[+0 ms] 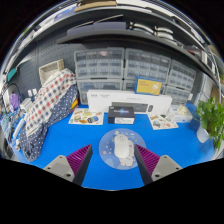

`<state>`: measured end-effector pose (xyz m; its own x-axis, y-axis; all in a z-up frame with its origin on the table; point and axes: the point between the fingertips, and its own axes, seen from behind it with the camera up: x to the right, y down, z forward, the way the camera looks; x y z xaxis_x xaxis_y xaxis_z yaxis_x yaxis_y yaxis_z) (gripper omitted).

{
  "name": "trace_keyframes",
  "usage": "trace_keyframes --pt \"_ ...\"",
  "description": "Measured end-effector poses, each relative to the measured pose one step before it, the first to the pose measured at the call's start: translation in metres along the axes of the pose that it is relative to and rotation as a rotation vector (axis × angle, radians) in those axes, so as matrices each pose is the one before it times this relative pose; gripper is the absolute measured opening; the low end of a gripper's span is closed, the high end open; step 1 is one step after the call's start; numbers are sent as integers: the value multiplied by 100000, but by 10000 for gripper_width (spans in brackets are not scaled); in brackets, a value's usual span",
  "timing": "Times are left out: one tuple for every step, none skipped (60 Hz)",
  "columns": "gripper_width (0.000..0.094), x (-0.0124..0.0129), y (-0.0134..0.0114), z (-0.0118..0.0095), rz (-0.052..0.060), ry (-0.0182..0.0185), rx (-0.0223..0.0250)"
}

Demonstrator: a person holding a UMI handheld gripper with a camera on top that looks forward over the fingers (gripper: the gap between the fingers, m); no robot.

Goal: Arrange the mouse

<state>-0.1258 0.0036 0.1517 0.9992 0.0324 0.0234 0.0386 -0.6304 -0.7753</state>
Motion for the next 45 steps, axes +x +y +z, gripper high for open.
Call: trace_keyframes --pt "855 -30 -8 -492 39 204 622" --pt "853 -64 26 -444 97 241 487" --pt "855 -49 58 -429 157 163 388" --pt "854 -85 70 -412 154 337 438" --pt "854 -41 95 -422 118 176 331" --pt "855 -60 81 -401 96 126 348" --pt "856 -69 89 -368 205 37 309" --pt "856 -104 112 -373 375 -29 238" --pt "857 -109 86 -340 417 -65 360" --pt "856 -101 85 -306 426 -121 305" --pt "856 -107 134 -285 356 -170 156" --pt "854 -112 150 -249 103 -121 32" --pt "854 -79 158 -239 -168 4 -56" --pt "855 -84 146 -244 -274 4 -105" --pt "857 -144 161 -260 -238 38 -135" --pt "858 -80 114 -251 -162 -46 59" --pt "855 -76 117 -199 9 -129 129" --pt "858 -91 116 -186 -9 -117 70" --pt "856 -74 114 -181 -184 -66 -26" --pt "856 -55 112 -161 -250 -22 -7" --pt "860 -62 90 -176 -189 -51 -20" --pt "856 -66 88 -160 -28 -88 15" --pt "857 -67 78 -153 22 -45 19" --pt "855 -50 50 -127 -12 -45 64" --pt "856 -31 30 -138 -104 -42 72" --pt "855 -33 35 -143 -118 -47 54" --pt "854 -22 29 -133 -66 -78 55" --pt "856 -23 27 -132 -18 -23 76" --pt "856 -33 10 -101 -15 -13 108" --pt "857 -32 -1 -113 -38 1 124" --pt "857 5 -3 -104 -3 -53 120" --pt "853 -22 11 -98 51 -138 147" --pt "856 -103 8 37 162 -113 165" --pt "853 -62 4 -74 80 -222 109" --pt "855 -55 1 -57 54 -165 73" --pt "855 -48 17 -59 55 -116 82" --pt "855 -32 13 -60 85 -104 100" --pt "853 -22 19 -79 67 -76 0" --pt "854 -8 29 -66 90 -89 -56" --pt "854 -1 3 -66 4 -95 -46" --pt "854 -2 30 -66 23 -83 -13" --pt "856 -6 28 -71 24 -66 30" --pt "855 -11 36 -63 13 -59 24" --pt "855 2 31 -50 3 -5 -68" --pt "854 0 34 -43 -17 1 -96"
